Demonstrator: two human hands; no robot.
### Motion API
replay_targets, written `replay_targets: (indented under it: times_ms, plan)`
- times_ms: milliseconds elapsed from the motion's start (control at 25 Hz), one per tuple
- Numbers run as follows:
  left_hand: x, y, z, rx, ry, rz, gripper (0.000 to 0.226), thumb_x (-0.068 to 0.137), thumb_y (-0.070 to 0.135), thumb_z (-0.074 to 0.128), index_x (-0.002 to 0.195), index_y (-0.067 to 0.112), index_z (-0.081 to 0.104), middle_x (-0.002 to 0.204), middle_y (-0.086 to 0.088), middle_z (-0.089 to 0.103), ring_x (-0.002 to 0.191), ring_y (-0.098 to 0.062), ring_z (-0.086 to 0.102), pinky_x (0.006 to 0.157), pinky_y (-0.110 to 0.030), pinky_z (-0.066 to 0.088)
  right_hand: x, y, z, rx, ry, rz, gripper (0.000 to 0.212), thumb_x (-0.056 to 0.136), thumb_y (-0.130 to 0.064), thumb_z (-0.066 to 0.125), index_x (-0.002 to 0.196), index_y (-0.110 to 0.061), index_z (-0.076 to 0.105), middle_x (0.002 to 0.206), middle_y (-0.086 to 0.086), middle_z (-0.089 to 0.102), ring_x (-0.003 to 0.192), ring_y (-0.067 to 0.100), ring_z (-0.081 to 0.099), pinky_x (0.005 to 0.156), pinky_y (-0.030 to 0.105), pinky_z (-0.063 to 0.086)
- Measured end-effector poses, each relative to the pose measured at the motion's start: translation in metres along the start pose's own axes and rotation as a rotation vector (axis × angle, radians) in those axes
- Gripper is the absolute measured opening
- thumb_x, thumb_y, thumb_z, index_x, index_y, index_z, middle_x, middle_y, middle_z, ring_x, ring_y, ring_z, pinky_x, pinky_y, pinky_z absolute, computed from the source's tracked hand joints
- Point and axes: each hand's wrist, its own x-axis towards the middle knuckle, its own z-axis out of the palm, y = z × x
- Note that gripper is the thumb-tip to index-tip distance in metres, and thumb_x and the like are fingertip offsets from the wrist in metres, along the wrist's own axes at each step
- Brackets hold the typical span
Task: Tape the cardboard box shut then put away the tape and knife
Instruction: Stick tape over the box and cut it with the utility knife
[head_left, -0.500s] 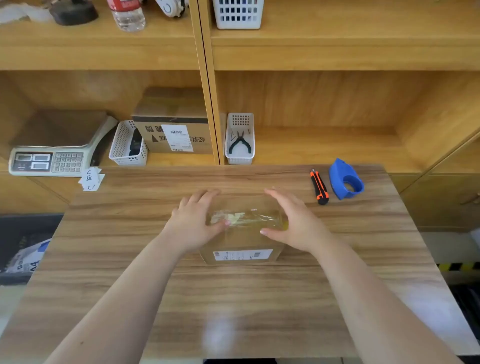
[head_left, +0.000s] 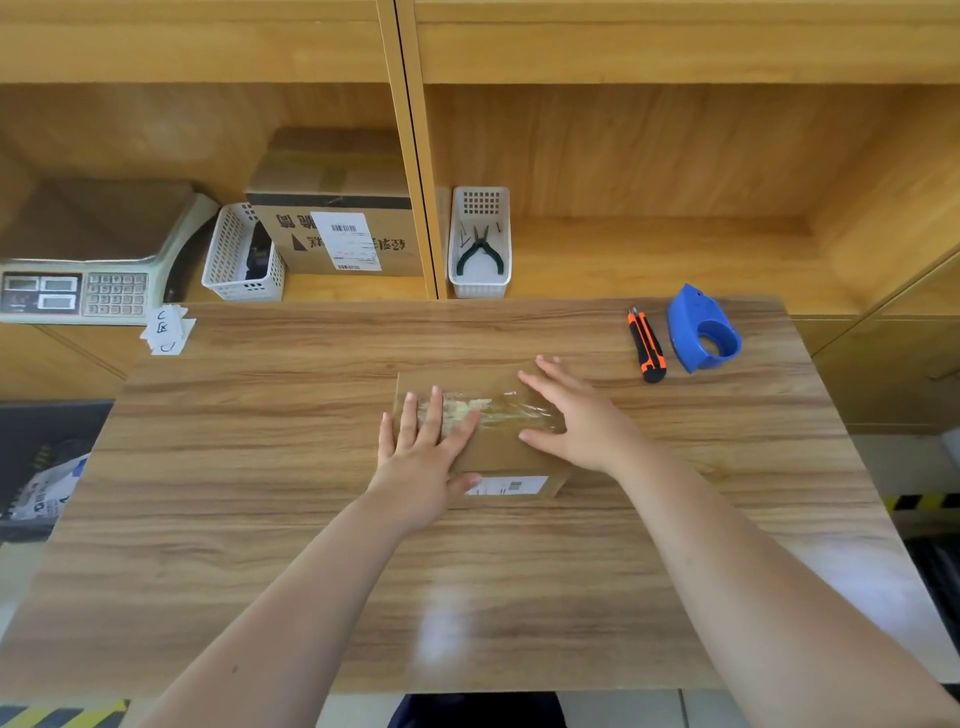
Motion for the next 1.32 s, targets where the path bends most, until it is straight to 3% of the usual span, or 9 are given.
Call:
replay_targets:
  times_ms: [120,360,520,640,720,800,880,1080,1320]
  plan:
    - [0.010,-0.011,-0.003,0.090,0.045,0.072,0.065,0.099,0.051,0.030,0.142,0.057,-0.017,0.157,-0.009,-0.033,0.144,-0.033,-0.031,0.117,-0.058,-0.013,0.014,0.003,-0.002,0.072,0.007,0.053,0.066,0.092,-0.052,0.048,0.149,-0.037,0.019,0.160,-0.017,0.004,0.147,0.007,-0.002,0.118,0.045,0.014]
    - [0.044,-0.027,-0.025,0.074,0.207,0.043,0.082,0.095,0.001,0.039,0.150,0.048,0.001,0.163,-0.009,-0.015,0.147,-0.032,-0.025,0.120,-0.054,-0.007,0.016,0.005,0.004,-0.043,0.171,0.207,0.074,0.087,-0.057,0.052,0.149,-0.027,0.026,0.148,-0.004,0.033,0.124,0.019,0.043,0.095,0.039,0.047]
    - [0.046,0.011,-0.021,-0.220,0.296,0.084,0.055,0.102,0.038,0.030,0.154,0.033,0.013,0.165,-0.006,-0.008,0.150,-0.029,-0.016,0.122,-0.046,-0.004,0.008,-0.008,0.016,-0.185,0.285,0.354,0.082,0.083,-0.064,0.051,0.144,-0.013,0.033,0.129,0.009,0.045,0.116,0.029,0.046,0.081,0.039,0.049]
    - [0.045,0.026,-0.002,-0.158,0.148,0.124,0.080,0.090,0.065,0.036,0.153,0.035,-0.002,0.162,-0.002,-0.022,0.147,-0.028,-0.024,0.121,-0.050,-0.004,0.006,-0.017,0.012,-0.211,0.286,0.443,0.082,0.077,-0.068,0.056,0.134,-0.012,0.037,0.129,0.010,0.048,0.115,0.029,0.049,0.075,0.038,0.046]
    - [0.051,0.019,0.002,-0.069,0.121,0.158,0.089,0.086,0.069,0.041,0.152,0.038,-0.010,0.160,-0.002,-0.028,0.146,-0.029,-0.026,0.121,-0.053,-0.001,0.004,-0.014,0.008,-0.203,0.274,0.322,0.089,0.077,-0.066,0.057,0.144,-0.019,0.022,0.146,0.010,0.034,0.132,0.030,0.037,0.095,0.042,0.044]
    - [0.057,0.007,-0.004,-0.015,0.108,0.202,0.088,0.087,0.066,0.042,0.150,0.041,-0.013,0.160,-0.002,-0.029,0.146,-0.029,-0.027,0.121,-0.053,-0.001,0.004,-0.011,0.000,-0.150,0.127,0.099,0.096,0.080,-0.062,0.057,0.149,-0.036,-0.004,0.162,-0.003,-0.006,0.148,0.022,-0.001,0.115,0.045,0.015]
    - [0.062,-0.004,-0.012,0.047,0.099,0.219,0.085,0.089,0.063,0.042,0.150,0.042,-0.014,0.160,-0.003,-0.028,0.145,-0.027,-0.029,0.121,-0.052,-0.003,0.008,-0.009,-0.005,-0.162,-0.039,-0.029,0.098,0.083,-0.060,0.055,0.146,-0.042,-0.018,0.156,-0.013,-0.028,0.143,0.011,-0.025,0.118,0.045,-0.003]
    - [0.066,-0.021,-0.018,0.052,0.087,0.229,0.083,0.091,0.063,0.039,0.148,0.045,-0.017,0.159,0.001,-0.031,0.139,-0.020,-0.035,0.121,-0.053,-0.003,0.020,-0.003,0.005,-0.389,-0.107,-0.049,0.086,0.086,-0.068,0.037,0.145,-0.043,-0.020,0.155,-0.011,-0.032,0.140,0.016,-0.033,0.119,0.049,-0.005]
    - [0.068,-0.014,-0.010,0.004,0.110,0.222,0.082,0.089,0.069,0.033,0.149,0.043,-0.017,0.157,0.000,-0.036,0.140,-0.018,-0.035,0.121,-0.052,-0.005,0.022,0.005,0.015,-0.479,-0.028,-0.047,0.079,0.089,-0.066,0.029,0.146,-0.040,-0.019,0.158,-0.006,-0.026,0.143,0.021,-0.028,0.119,0.050,-0.002]
